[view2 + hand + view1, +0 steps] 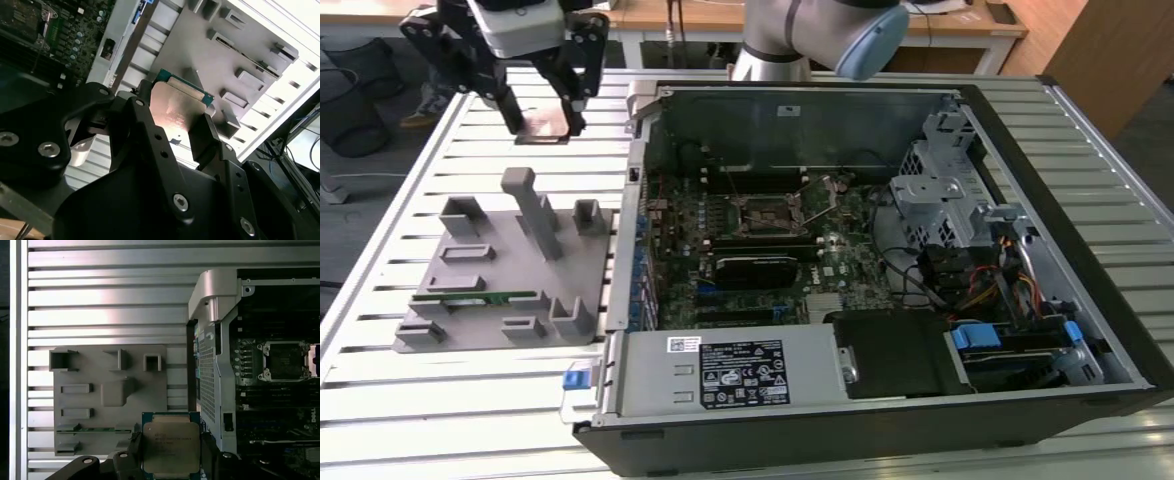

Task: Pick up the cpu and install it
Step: 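Pick up the cpu and move it towards the insertion slot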

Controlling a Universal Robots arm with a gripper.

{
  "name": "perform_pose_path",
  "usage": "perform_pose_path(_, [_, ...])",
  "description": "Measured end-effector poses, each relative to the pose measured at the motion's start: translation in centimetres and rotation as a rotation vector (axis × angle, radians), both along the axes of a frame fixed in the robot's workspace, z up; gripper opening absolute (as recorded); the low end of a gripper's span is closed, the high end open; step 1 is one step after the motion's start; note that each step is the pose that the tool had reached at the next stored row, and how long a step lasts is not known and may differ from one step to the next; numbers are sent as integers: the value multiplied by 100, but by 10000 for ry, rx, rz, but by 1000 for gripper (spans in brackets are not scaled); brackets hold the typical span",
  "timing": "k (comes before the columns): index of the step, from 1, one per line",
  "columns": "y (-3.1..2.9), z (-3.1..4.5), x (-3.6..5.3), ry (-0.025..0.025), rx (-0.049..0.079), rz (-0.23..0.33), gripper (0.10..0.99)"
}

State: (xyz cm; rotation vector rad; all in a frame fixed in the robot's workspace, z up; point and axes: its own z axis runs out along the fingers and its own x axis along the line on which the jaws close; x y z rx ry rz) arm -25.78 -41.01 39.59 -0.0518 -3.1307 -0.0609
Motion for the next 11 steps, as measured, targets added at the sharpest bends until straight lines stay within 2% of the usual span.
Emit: perform_pose_path(11, [0, -4, 500, 3, 0, -1, 545])
